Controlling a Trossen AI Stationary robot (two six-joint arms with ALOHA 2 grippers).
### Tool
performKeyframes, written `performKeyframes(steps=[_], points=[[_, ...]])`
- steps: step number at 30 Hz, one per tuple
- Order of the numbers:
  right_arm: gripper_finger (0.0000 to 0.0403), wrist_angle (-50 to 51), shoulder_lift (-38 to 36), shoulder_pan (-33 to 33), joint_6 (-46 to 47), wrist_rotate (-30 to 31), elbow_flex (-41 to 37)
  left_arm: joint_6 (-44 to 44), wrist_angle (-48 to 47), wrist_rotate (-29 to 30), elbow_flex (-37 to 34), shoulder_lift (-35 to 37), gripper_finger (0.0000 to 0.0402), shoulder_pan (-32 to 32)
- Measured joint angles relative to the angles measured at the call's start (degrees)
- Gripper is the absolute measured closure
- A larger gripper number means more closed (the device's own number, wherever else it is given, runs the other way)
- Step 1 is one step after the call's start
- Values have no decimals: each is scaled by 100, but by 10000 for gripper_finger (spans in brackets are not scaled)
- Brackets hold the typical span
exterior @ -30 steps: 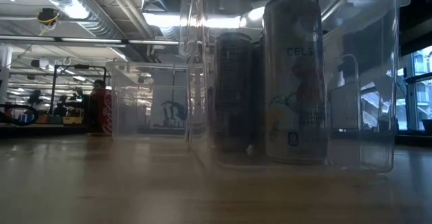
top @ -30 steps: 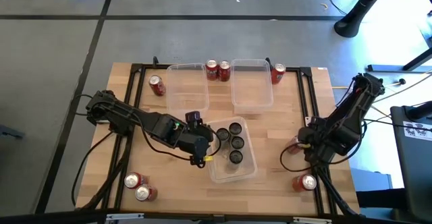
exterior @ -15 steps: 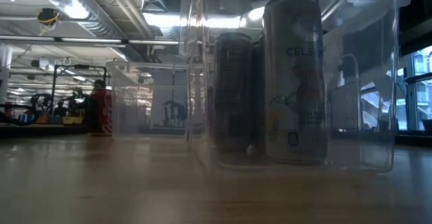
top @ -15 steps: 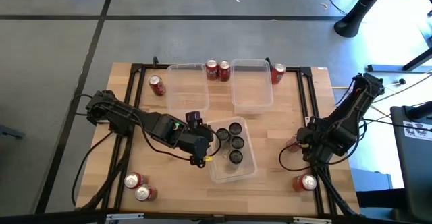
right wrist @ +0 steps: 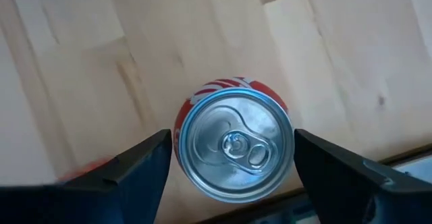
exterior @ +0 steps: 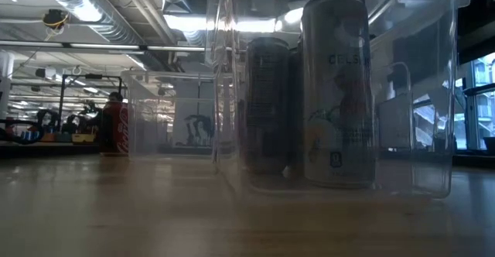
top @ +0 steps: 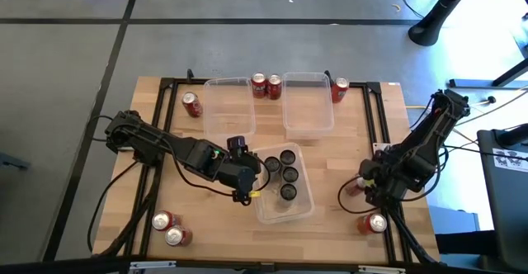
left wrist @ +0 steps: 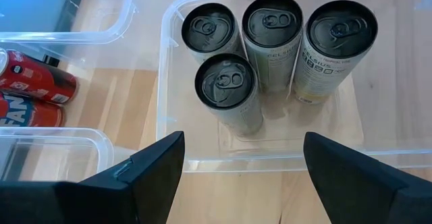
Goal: Sort soda cans
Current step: Put the red/white soda can into the right transparent bin
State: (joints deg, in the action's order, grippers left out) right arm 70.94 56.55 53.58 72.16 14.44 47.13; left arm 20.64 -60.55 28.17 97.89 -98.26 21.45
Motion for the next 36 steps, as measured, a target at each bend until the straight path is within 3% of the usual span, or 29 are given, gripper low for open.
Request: performKeyframes(steps=[13,19,29,36], points=[[100,-194,28,0,107,-52,0,-28,-2,0,0,0,109,0],[99,-135,31,0,131,206,2,-8,-3,0,0,0,109,-9],[9,62,31,0,116,80,7,-7,-2,0,0,0,109,-9],[30,-13,34,1,108,135,7,-7,-2,0,0,0,109,-9]])
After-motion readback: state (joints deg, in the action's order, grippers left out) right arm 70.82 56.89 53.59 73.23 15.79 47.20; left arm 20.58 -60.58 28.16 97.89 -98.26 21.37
